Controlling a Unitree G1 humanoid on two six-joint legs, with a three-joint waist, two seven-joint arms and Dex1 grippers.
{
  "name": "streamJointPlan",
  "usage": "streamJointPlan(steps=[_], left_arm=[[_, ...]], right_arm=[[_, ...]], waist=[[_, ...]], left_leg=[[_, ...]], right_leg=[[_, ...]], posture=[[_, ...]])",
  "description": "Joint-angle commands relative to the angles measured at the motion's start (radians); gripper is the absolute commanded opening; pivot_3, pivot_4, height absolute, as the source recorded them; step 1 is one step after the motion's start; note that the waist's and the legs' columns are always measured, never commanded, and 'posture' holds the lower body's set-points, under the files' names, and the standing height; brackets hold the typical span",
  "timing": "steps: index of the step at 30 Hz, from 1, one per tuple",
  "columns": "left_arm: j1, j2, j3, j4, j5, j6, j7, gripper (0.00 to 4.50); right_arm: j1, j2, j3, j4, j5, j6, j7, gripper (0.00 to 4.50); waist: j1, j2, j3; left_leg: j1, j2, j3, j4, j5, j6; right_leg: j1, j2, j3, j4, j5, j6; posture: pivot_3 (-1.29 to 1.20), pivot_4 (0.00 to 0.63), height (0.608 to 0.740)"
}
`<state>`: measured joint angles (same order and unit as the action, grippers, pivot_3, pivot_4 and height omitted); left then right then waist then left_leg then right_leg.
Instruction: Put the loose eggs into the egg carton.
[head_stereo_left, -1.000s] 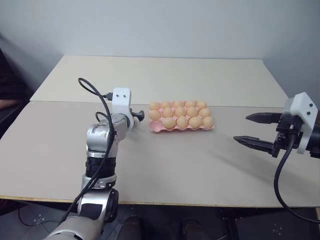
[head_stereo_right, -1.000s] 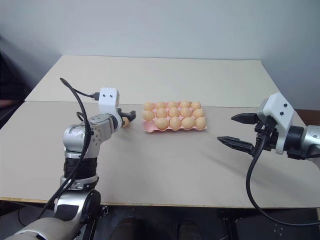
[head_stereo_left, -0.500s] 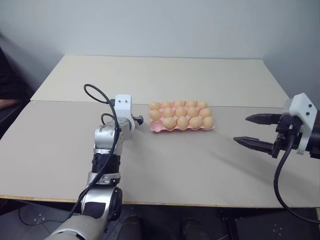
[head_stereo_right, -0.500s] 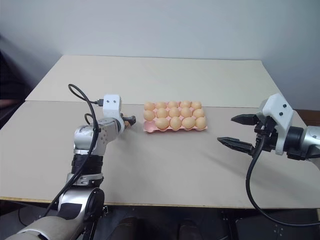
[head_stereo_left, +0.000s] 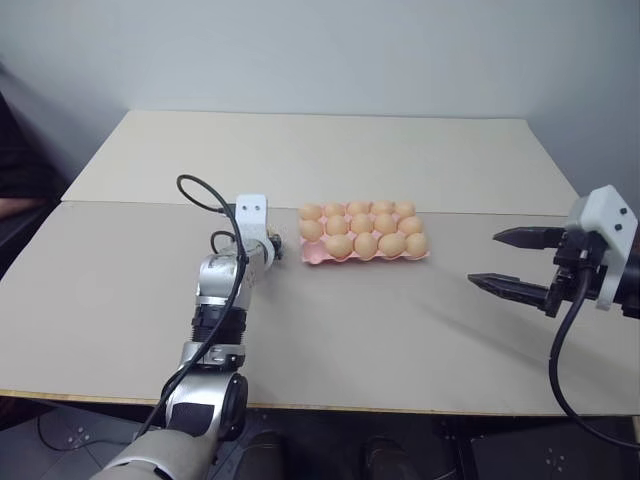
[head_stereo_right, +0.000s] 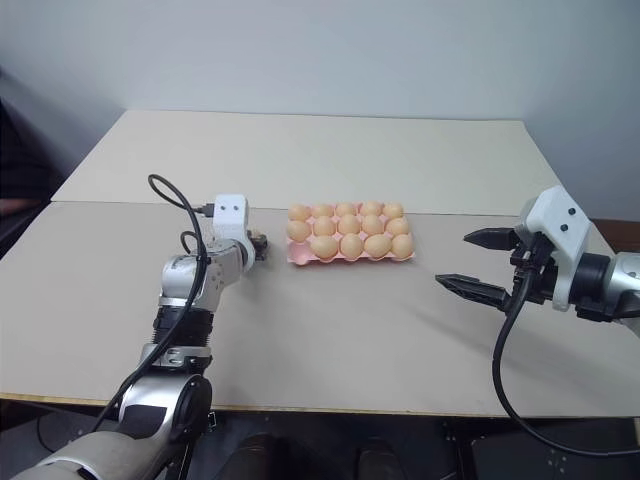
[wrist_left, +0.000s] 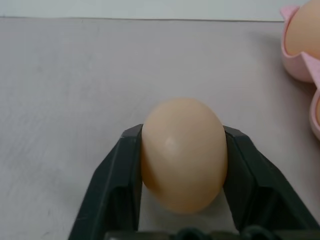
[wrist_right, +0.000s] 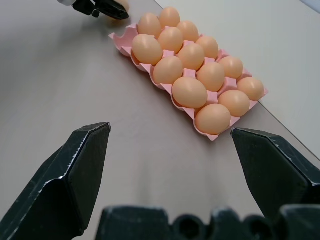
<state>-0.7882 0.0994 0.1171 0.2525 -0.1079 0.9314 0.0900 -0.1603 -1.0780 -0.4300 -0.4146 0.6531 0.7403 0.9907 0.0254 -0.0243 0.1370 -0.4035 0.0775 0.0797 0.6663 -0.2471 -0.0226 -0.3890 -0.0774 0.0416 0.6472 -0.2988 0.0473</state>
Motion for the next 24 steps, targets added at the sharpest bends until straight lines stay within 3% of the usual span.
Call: streamJointPlan(steps=[1, 6, 13, 16, 24], left_arm=[[0.010, 0.030, -0.033, -0.060, 0.028, -0.032, -0.022, 1.66], [0.057, 0.115, -0.061, -0.248, -0.005, 0.001, -0.133, 1.63], [0.075, 0.277, -0.082, -0.482, -0.248, 0.199, -0.474, 1.59], [0.081, 0.325, -0.146, -0.472, -0.264, 0.189, -0.547, 1.57], [0.015, 0.334, -0.300, -0.274, -0.190, 0.052, -0.639, 1.56]], right_arm=[[-0.008, -0.011, -0.043, -0.024, 0.025, 0.003, 0.001, 4.50], [-0.009, -0.013, -0.045, -0.016, 0.019, -0.004, 0.008, 4.50], [-0.024, 0.009, -0.017, -0.018, 0.015, -0.013, -0.006, 4.50], [-0.012, 0.026, -0.021, -0.032, 0.014, -0.014, -0.017, 4.50], [0.066, 0.045, -0.092, -0.088, 0.018, 0.006, -0.043, 4.50]], waist=[[-0.001, 0.000, 0.000], [-0.002, 0.000, 0.000], [-0.003, 0.000, 0.000], [-0.004, 0.000, 0.000], [-0.002, 0.000, 0.000]], left_leg=[[0.000, 0.000, 0.000, 0.000, 0.000, 0.000], [0.000, 0.000, 0.000, -0.001, 0.001, -0.001], [0.000, 0.000, 0.000, 0.000, 0.001, -0.002], [0.001, 0.000, 0.000, -0.001, 0.000, -0.001], [0.000, 0.000, 0.000, 0.000, -0.001, 0.001]], right_leg=[[0.000, 0.000, 0.000, 0.000, 0.000, 0.000], [0.000, 0.000, 0.000, 0.001, 0.000, 0.000], [0.000, 0.000, 0.000, 0.000, 0.000, 0.000], [0.000, 0.000, 0.000, 0.000, 0.000, 0.000], [0.000, 0.000, 0.000, -0.001, 0.000, 0.000]], posture=[[0.00, 0.150, 0.740], [0.00, 0.150, 0.740], [0.00, 0.150, 0.740], [0.00, 0.150, 0.740], [0.00, 0.150, 0.740]])
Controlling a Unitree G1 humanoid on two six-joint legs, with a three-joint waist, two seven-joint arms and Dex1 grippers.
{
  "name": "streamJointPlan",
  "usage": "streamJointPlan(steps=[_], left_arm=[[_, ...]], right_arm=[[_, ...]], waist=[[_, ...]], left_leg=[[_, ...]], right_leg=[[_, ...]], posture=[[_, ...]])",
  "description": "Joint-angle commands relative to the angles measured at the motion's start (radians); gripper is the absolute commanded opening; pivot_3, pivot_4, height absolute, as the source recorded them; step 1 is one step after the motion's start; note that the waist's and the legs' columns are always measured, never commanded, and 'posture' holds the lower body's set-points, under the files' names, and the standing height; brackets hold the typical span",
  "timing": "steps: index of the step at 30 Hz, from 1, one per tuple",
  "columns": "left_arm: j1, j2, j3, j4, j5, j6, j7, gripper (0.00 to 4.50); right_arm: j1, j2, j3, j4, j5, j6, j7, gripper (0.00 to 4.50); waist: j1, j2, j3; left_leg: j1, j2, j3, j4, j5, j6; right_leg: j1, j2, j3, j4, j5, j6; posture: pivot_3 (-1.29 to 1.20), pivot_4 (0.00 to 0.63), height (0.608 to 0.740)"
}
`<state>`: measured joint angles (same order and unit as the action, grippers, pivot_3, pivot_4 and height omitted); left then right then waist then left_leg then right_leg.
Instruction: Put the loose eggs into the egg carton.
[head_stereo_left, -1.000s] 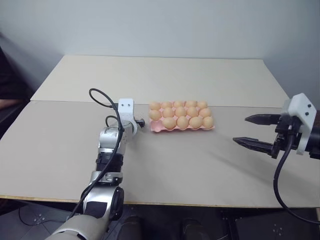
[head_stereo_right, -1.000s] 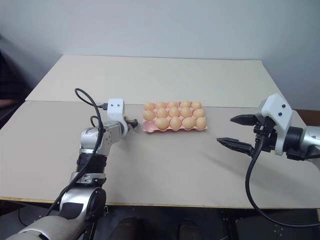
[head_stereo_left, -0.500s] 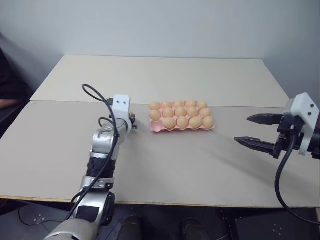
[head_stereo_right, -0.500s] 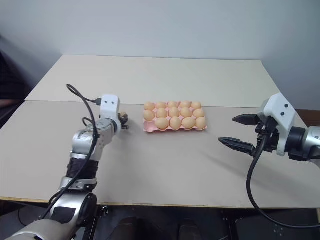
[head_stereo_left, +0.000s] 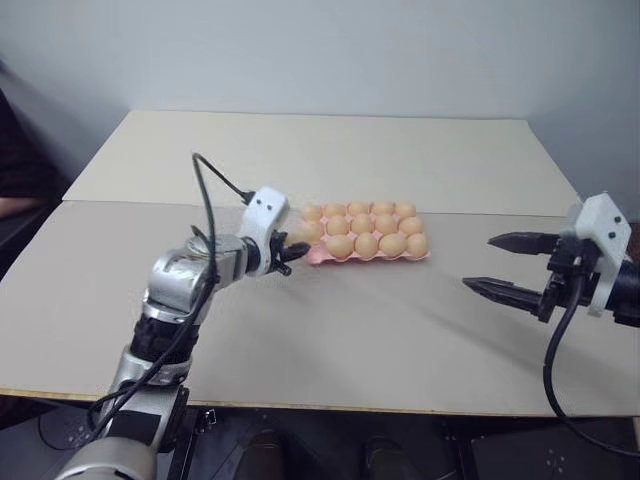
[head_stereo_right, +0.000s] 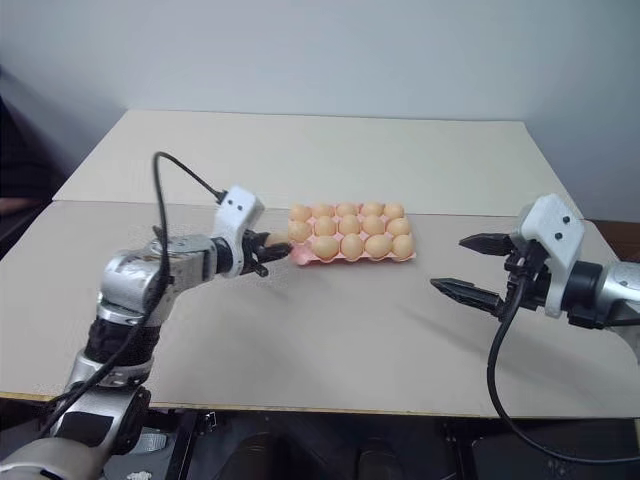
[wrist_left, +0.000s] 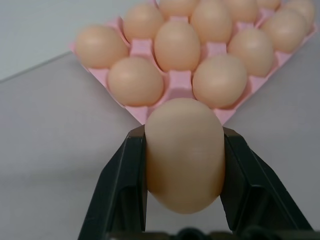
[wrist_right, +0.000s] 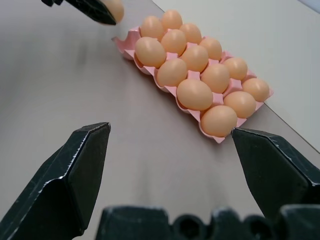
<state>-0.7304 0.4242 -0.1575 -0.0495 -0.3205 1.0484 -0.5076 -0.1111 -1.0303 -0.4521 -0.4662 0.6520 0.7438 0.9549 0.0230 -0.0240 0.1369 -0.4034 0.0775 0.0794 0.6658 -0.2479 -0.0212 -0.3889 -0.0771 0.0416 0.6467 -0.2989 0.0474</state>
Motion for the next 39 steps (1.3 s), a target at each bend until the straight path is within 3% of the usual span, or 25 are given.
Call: streamJointPlan(steps=[1, 9, 23, 32, 39], left_arm=[[-0.053, 0.007, -0.040, 0.056, 0.035, -0.087, -0.049, 1.56], [-0.102, -0.033, -0.073, 0.164, 0.080, -0.151, -0.069, 1.56], [-0.142, -0.042, -0.074, 0.183, 0.106, -0.073, -0.083, 1.56], [-0.145, -0.045, -0.064, 0.177, 0.115, -0.069, -0.074, 4.49], [-0.156, 0.000, -0.020, 0.114, 0.105, -0.052, -0.082, 4.49]], right_arm=[[0.032, -0.003, -0.082, -0.044, 0.018, 0.005, -0.009, 4.50], [0.087, 0.009, -0.133, -0.093, 0.034, 0.023, -0.036, 4.50], [0.106, 0.003, -0.139, -0.101, 0.058, 0.025, -0.056, 4.50], [0.087, 0.004, -0.114, -0.097, 0.060, 0.027, -0.063, 4.50], [0.078, -0.001, -0.101, -0.090, 0.056, 0.022, -0.059, 4.50]], waist=[[0.000, 0.000, 0.000], [-0.001, 0.000, 0.000], [-0.002, 0.000, 0.000], [-0.002, 0.000, 0.000], [-0.003, 0.000, 0.000]], left_leg=[[0.000, 0.000, 0.000, 0.000, 0.000, 0.000], [0.000, 0.000, 0.000, 0.000, 0.000, 0.000], [0.000, 0.000, 0.000, 0.000, 0.000, 0.001], [0.000, 0.000, -0.001, 0.000, 0.000, 0.001], [0.000, 0.000, -0.001, 0.000, 0.000, 0.001]], right_leg=[[0.000, 0.000, 0.000, 0.000, 0.000, 0.000], [0.000, 0.000, 0.000, 0.000, 0.000, 0.000], [0.000, 0.000, 0.000, 0.000, 0.000, 0.000], [0.000, 0.000, 0.000, 0.000, 0.000, 0.000], [0.000, 0.000, 0.000, 0.000, 0.000, 0.000]], posture=[[0.00, 0.150, 0.740], [0.00, 0.150, 0.740], [0.00, 0.150, 0.740], [0.00, 0.150, 0.740], [0.00, 0.150, 0.740]])
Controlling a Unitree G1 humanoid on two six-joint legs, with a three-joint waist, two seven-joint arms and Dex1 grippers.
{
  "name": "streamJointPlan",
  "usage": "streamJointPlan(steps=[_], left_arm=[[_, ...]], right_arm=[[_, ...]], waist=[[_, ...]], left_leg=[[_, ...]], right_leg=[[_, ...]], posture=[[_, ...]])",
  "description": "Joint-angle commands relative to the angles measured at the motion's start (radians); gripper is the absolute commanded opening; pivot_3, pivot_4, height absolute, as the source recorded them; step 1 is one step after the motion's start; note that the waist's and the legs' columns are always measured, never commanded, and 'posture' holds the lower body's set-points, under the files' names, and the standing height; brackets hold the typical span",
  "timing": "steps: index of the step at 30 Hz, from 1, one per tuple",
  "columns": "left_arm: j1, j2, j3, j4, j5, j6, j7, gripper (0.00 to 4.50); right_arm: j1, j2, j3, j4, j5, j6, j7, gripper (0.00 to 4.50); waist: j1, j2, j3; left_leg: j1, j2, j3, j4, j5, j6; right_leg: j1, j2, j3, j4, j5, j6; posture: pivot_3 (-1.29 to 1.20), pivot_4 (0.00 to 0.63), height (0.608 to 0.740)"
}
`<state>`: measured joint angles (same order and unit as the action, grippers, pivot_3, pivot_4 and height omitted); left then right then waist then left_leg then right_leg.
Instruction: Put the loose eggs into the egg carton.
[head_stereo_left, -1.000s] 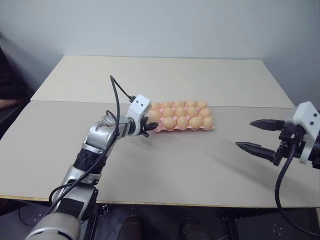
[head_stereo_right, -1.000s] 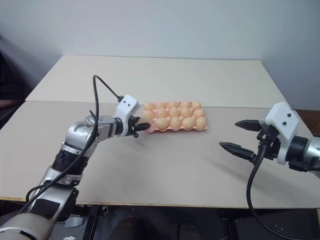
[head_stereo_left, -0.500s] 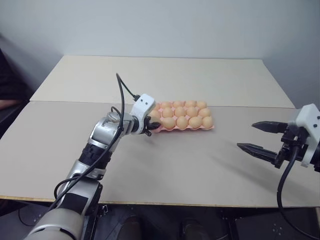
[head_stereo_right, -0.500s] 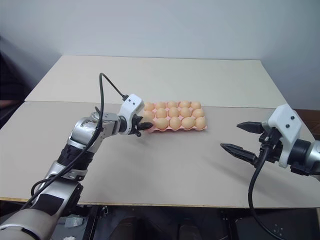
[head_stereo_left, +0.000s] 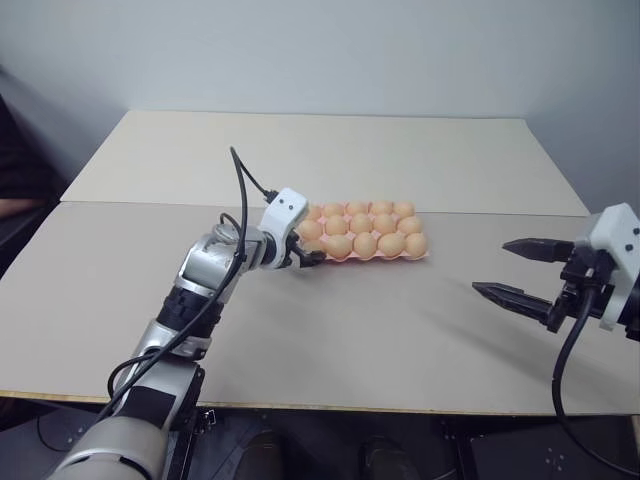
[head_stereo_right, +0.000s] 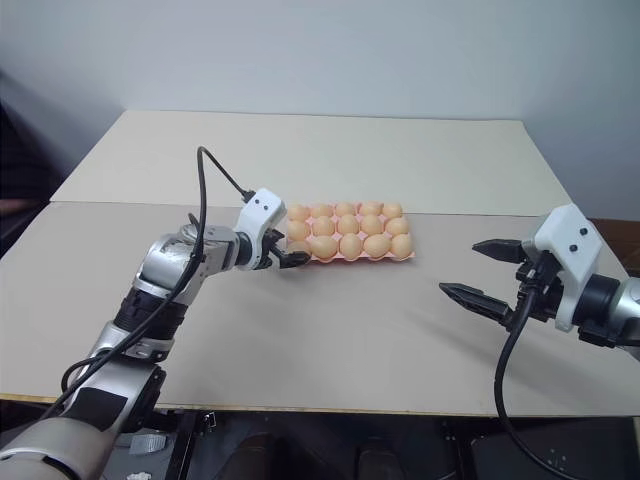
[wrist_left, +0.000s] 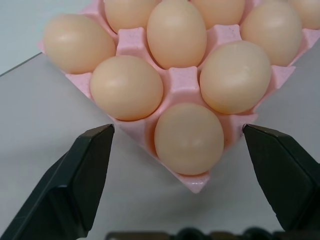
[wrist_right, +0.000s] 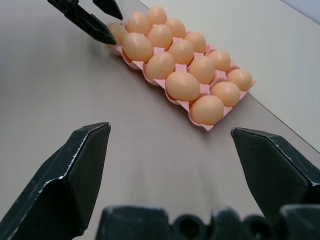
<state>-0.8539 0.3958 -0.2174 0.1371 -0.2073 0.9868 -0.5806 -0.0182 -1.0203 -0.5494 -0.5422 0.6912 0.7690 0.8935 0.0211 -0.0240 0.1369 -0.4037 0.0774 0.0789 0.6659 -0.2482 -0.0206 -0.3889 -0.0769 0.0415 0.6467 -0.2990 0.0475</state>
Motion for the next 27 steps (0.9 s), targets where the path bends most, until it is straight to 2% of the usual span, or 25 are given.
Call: streamJointPlan(steps=[1, 6, 10, 13, 15, 17, 20, 23, 27], left_arm=[[-0.034, 0.041, 0.051, -0.089, -0.015, 0.015, -0.014, 4.49], [-0.039, 0.135, 0.138, -0.181, -0.073, 0.036, -0.072, 4.49], [0.017, 0.310, 0.253, -0.241, -0.188, 0.031, -0.237, 4.49], [0.105, 0.466, 0.331, -0.230, -0.217, -0.031, -0.343, 4.49], [0.190, 0.576, 0.428, -0.213, -0.252, -0.088, -0.448, 4.49], [0.243, 0.636, 0.486, -0.199, -0.279, -0.123, -0.508, 4.49], [0.321, 0.758, 0.617, -0.156, -0.375, -0.054, -0.640, 4.49], [0.382, 0.817, 0.682, -0.137, -0.413, -0.035, -0.685, 4.49], [0.476, 0.818, 0.744, -0.156, -0.420, -0.049, -0.675, 4.49]], right_arm=[[-0.018, -0.011, 0.000, -0.012, 0.016, -0.004, 0.002, 4.50], [-0.037, -0.013, 0.026, 0.007, 0.006, -0.016, 0.005, 4.50], [-0.053, -0.031, 0.027, 0.071, -0.023, -0.043, 0.036, 4.50], [-0.074, -0.059, 0.012, 0.137, -0.042, -0.070, 0.069, 4.50], [-0.077, -0.091, -0.015, 0.199, -0.067, -0.092, 0.099, 4.50], [-0.071, -0.113, -0.035, 0.246, -0.089, -0.112, 0.125, 4.50], [-0.028, -0.163, -0.122, 0.384, -0.150, -0.179, 0.210, 4.50], [-0.023, -0.190, -0.150, 0.460, -0.170, -0.219, 0.260, 4.50], [-0.072, -0.214, -0.102, 0.545, -0.190, -0.261, 0.284, 4.50]], waist=[[-0.002, 0.000, 0.000], [-0.007, 0.000, 0.000], [-0.017, 0.000, 0.000], [-0.020, 0.001, 0.000], [-0.018, 0.001, 0.000], [-0.015, 0.000, 0.000], [-0.005, 0.000, 0.000], [-0.005, 0.000, 0.000], [-0.013, 0.002, 0.000]], left_leg=[[0.000, 0.000, 0.000, 0.000, 0.000, 0.000], [0.000, 0.000, 0.000, 0.000, 0.000, 0.000], [0.000, 0.000, 0.000, -0.001, 0.000, 0.000], [0.001, 0.001, 0.001, -0.002, 0.000, -0.001], [0.002, 0.001, 0.002, -0.002, 0.000, 0.000], [0.002, 0.001, 0.002, -0.002, 0.000, 0.001], [0.001, 0.001, 0.002, -0.002, -0.001, 0.001], [0.001, 0.001, 0.003, -0.002, -0.002, 0.003], [0.006, 0.002, 0.005, -0.004, -0.002, 0.003]], right_leg=[[0.000, 0.000, 0.000, 0.000, 0.000, 0.000], [0.000, 0.000, 0.000, 0.000, 0.000, 0.000], [-0.001, 0.000, 0.000, 0.001, 0.000, 0.000], [-0.001, 0.000, 0.001, 0.000, 0.000, 0.000], [0.000, 0.000, 0.000, 0.000, 0.000, 0.000], [-0.001, 0.000, 0.001, 0.000, 0.000, 0.000], [-0.001, 0.000, -0.001, -0.001, 0.000, 0.000], [-0.001, 0.000, -0.001, -0.001, -0.001, 0.000], [0.001, 0.000, 0.002, 0.001, -0.001, 0.000]], posture=[[0.00, 0.150, 0.740], [0.00, 0.150, 0.740], [0.00, 0.150, 0.740], [0.00, 0.150, 0.740], [0.00, 0.150, 0.740], [0.00, 0.150, 0.740], [0.00, 0.150, 0.740], [0.00, 0.150, 0.740], [0.00, 0.150, 0.740]])
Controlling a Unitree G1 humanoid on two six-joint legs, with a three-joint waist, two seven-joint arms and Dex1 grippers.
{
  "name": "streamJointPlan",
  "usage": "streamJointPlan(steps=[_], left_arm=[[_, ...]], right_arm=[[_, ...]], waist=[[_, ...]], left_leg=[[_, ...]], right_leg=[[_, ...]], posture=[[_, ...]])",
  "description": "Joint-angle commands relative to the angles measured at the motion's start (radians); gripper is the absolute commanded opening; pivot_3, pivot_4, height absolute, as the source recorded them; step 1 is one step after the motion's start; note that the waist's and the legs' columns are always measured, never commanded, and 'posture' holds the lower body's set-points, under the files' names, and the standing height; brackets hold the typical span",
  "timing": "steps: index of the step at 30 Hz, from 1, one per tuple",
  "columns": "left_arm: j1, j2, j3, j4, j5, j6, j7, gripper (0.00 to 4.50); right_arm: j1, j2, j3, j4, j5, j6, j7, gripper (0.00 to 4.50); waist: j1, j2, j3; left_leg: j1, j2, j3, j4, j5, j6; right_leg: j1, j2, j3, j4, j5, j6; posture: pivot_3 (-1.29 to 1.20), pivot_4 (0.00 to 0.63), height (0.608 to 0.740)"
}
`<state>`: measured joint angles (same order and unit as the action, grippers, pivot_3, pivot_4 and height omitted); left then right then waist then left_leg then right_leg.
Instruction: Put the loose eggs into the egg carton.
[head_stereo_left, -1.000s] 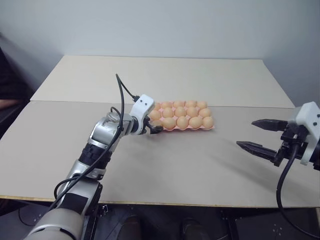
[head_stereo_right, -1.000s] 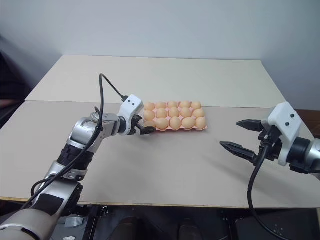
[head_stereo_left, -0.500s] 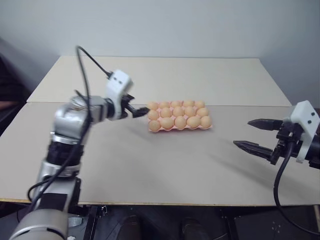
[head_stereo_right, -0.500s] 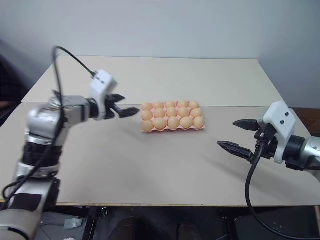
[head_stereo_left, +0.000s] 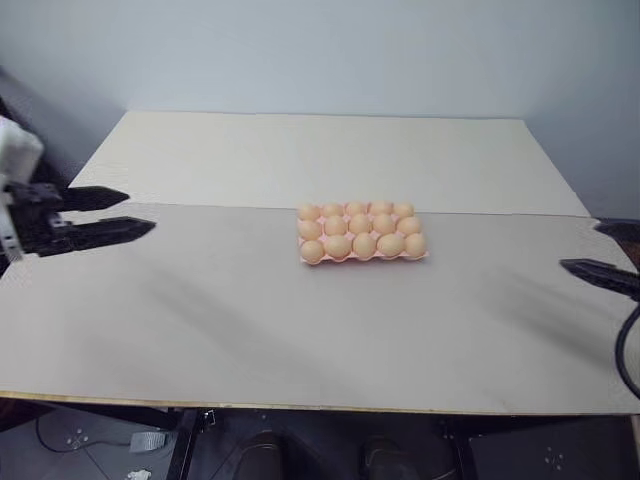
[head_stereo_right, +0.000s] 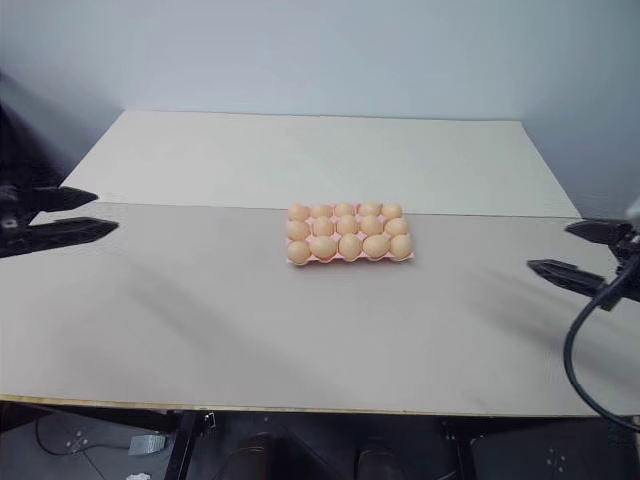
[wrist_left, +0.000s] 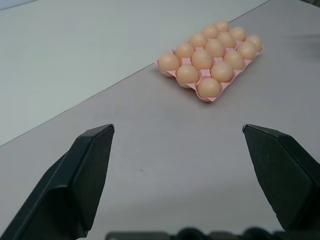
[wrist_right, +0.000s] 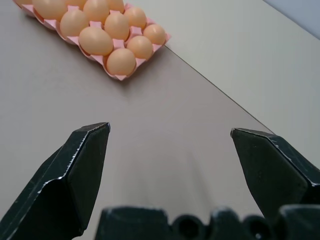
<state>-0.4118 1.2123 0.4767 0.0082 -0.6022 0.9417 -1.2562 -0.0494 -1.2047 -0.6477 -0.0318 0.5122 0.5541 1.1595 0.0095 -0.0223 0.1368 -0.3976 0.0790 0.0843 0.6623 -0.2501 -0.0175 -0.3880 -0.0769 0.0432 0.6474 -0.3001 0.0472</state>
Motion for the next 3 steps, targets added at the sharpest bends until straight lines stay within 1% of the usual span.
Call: streamJointPlan(steps=[1, 3], left_arm=[[0.059, -0.014, 0.059, -0.052, -0.029, 0.001, 0.020, 4.49], [0.091, -0.035, 0.070, -0.092, -0.039, 0.008, 0.056, 4.49]], right_arm=[[-0.064, -0.030, 0.018, 0.049, -0.012, -0.053, 0.020, 4.50], [-0.099, -0.029, 0.048, 0.071, -0.017, -0.065, 0.026, 4.50]], waist=[[-0.004, 0.000, 0.000], [-0.009, 0.000, 0.000]], left_leg=[[0.000, 0.000, 0.000, 0.000, 0.000, 0.000], [0.001, 0.001, 0.001, -0.001, 0.000, 0.000]], right_leg=[[0.000, 0.000, 0.000, 0.000, 0.000, 0.000], [0.000, 0.001, 0.001, 0.000, 0.000, 0.000]], posture=[[0.00, 0.150, 0.740], [0.00, 0.150, 0.740]])
